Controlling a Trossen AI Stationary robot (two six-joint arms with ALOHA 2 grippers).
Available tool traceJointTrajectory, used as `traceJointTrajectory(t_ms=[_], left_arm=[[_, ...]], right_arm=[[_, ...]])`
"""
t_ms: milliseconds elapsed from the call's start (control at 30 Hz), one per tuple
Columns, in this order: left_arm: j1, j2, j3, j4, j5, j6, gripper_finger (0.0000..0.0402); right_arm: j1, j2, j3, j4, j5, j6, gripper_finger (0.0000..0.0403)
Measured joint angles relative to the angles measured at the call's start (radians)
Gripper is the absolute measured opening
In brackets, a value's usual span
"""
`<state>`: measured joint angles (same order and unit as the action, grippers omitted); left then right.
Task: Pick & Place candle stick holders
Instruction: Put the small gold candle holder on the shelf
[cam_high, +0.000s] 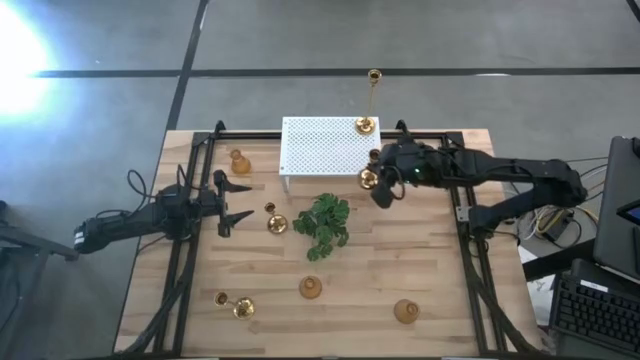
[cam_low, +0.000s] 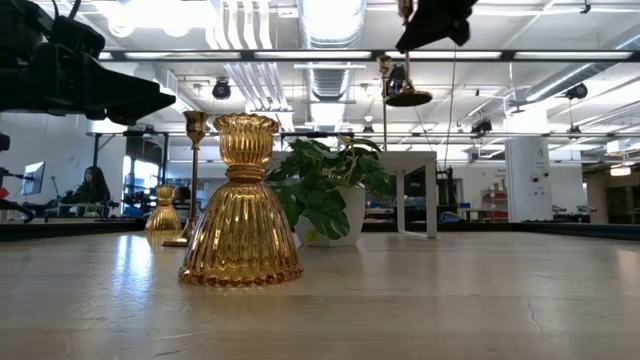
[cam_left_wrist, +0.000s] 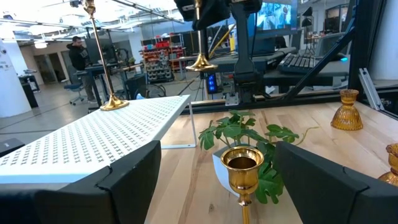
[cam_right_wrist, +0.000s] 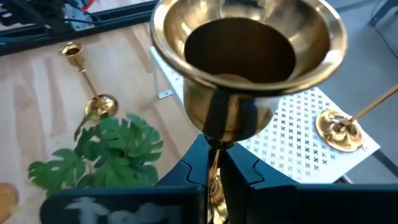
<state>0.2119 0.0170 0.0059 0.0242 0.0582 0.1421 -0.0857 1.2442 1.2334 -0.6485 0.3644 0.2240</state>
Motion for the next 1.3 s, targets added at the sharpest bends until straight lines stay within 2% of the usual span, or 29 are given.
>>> traceJointTrajectory(t_ms=[133,533,1000,1300], left_arm=[[0.000,0.000,0.000,0.000,0.000,0.000,0.0319],[0.000,0.000,0.000,0.000,0.000,0.000,0.0319],[0.000,0.000,0.000,0.000,0.000,0.000,0.0319],[0.000,0.001,0.000,0.000,0.000,0.000,0.0319]], right_arm=[[-0.038,0.060,0.040,0.008,-0.001,-0.001,0.0013],[-0.160,0.224,0.070,0.199,-0.005,-0.024,0.0013],[-0.263,0.322,0.072,0.355,0.001,0.042,0.0013],[-0.285,0.379,0.078,0.392,0.082,0.079,0.0013]])
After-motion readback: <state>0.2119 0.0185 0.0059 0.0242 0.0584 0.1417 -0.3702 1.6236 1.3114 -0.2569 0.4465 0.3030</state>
